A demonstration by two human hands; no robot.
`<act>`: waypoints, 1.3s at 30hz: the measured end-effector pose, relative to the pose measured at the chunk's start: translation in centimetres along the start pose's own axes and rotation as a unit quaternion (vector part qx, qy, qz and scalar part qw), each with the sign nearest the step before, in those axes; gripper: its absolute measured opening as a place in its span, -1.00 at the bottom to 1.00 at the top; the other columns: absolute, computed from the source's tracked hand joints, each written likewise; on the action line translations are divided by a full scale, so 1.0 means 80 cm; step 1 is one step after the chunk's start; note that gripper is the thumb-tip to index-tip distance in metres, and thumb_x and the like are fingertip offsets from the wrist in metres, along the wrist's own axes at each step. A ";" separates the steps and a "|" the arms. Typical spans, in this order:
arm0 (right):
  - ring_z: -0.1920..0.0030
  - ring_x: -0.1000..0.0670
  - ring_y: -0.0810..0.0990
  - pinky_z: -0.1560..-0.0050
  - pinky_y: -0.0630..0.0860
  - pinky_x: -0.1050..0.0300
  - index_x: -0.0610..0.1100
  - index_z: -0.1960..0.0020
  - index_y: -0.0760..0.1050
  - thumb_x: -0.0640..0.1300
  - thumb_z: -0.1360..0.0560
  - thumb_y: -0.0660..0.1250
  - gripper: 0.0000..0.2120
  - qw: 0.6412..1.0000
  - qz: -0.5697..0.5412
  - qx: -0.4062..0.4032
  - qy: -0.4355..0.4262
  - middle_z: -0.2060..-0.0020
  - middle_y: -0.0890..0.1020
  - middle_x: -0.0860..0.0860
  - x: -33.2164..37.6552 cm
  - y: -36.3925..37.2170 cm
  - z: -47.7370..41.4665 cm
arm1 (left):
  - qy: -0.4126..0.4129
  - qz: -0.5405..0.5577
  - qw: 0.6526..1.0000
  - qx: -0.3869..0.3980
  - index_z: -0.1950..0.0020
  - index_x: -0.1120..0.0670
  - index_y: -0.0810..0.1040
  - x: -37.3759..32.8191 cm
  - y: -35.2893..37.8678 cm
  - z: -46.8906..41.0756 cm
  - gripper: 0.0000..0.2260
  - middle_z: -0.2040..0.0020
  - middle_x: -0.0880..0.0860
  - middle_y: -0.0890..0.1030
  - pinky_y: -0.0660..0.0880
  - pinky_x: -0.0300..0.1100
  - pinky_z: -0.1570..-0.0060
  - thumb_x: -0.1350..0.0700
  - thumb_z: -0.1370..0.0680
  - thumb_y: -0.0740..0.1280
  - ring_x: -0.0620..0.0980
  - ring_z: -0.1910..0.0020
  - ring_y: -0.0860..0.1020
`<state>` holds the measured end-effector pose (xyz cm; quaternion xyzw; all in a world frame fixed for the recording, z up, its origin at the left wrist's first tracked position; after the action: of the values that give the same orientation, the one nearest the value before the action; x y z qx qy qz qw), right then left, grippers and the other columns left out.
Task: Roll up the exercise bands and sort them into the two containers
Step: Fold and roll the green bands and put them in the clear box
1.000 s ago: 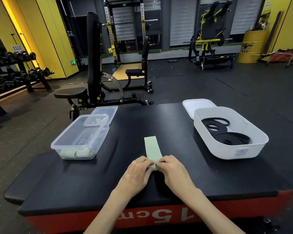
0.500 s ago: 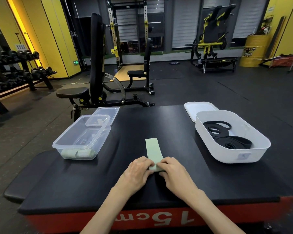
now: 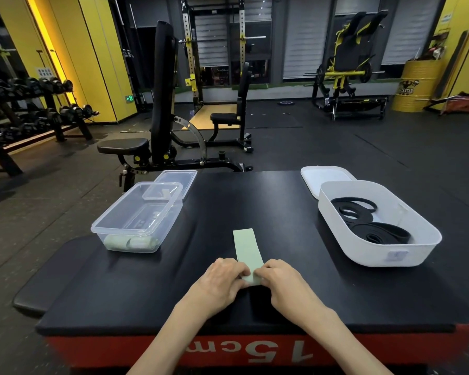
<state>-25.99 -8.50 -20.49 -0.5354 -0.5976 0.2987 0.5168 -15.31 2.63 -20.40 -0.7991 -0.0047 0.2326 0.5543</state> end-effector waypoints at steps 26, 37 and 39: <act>0.15 0.06 0.30 0.12 0.33 0.24 -0.15 0.07 0.56 -0.25 -0.53 0.19 -0.83 1.000 -0.002 0.004 0.013 0.12 0.48 0.02 0.001 -0.008 -0.013 | 0.015 0.024 0.997 -0.071 0.04 0.09 0.62 -0.010 -0.018 -0.006 -0.86 0.15 -0.03 0.56 0.46 -0.26 0.13 0.07 -0.46 0.44 -0.10 0.20 0.52; 0.10 0.01 0.48 0.13 0.53 0.19 -0.12 0.00 0.57 -0.30 -0.39 0.40 -0.80 0.997 0.001 -0.081 -0.017 0.10 0.55 0.04 0.003 0.000 -0.001 | 0.041 -0.057 0.996 -0.059 0.03 0.16 0.57 -0.011 0.000 -0.005 -0.86 0.10 0.06 0.55 0.47 -0.17 0.04 0.11 -0.58 0.26 0.01 0.10 0.51; 0.10 0.02 0.50 0.13 0.54 0.20 -0.13 0.02 0.58 -0.33 -0.35 0.43 -0.77 0.995 -0.007 -0.094 -0.023 0.10 0.56 0.05 0.004 -0.003 0.001 | 0.041 -0.060 0.996 -0.052 0.07 0.16 0.56 -0.008 0.001 -0.008 -0.87 0.13 0.06 0.54 0.49 -0.12 0.06 0.15 -0.57 0.26 0.03 0.14 0.52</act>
<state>-26.12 -8.27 -20.21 -0.5705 -0.6385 0.2494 0.4524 -15.66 1.84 -20.09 -0.8341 -0.0419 0.1659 0.5244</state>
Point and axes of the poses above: each hand's wrist, its own z-axis away from the middle knuckle, its own y-axis out of the palm, x = y × z, the point moved 4 cm from there along -z, towards the middle knuckle
